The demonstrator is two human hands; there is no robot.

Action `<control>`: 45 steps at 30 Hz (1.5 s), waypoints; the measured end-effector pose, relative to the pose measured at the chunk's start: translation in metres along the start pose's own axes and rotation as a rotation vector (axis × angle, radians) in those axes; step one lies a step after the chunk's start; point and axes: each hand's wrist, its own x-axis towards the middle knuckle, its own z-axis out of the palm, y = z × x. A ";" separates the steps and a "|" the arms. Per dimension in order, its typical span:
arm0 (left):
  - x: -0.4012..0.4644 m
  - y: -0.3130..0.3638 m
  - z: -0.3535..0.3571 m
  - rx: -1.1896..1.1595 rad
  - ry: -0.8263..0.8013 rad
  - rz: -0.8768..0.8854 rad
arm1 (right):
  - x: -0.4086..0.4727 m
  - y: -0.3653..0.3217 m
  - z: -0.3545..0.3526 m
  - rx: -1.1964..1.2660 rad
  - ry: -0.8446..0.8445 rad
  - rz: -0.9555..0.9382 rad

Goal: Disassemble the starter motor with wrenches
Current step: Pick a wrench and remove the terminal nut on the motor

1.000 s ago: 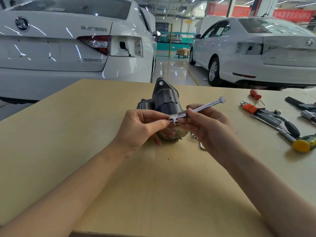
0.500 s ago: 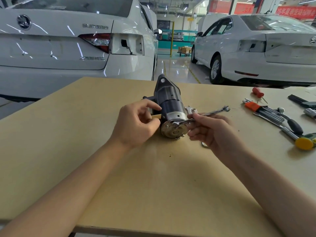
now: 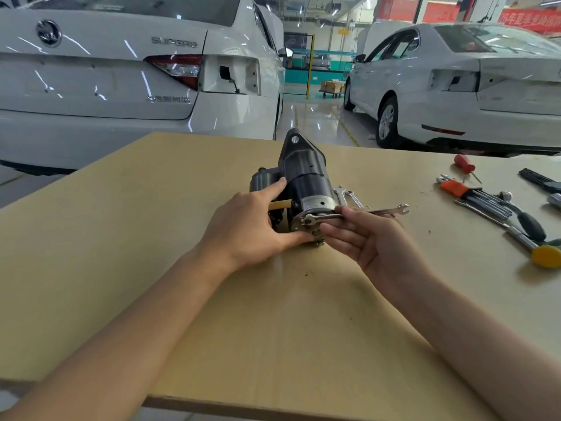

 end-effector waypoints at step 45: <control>0.000 -0.002 0.004 -0.105 0.055 -0.163 | -0.014 0.004 0.014 0.228 0.062 0.160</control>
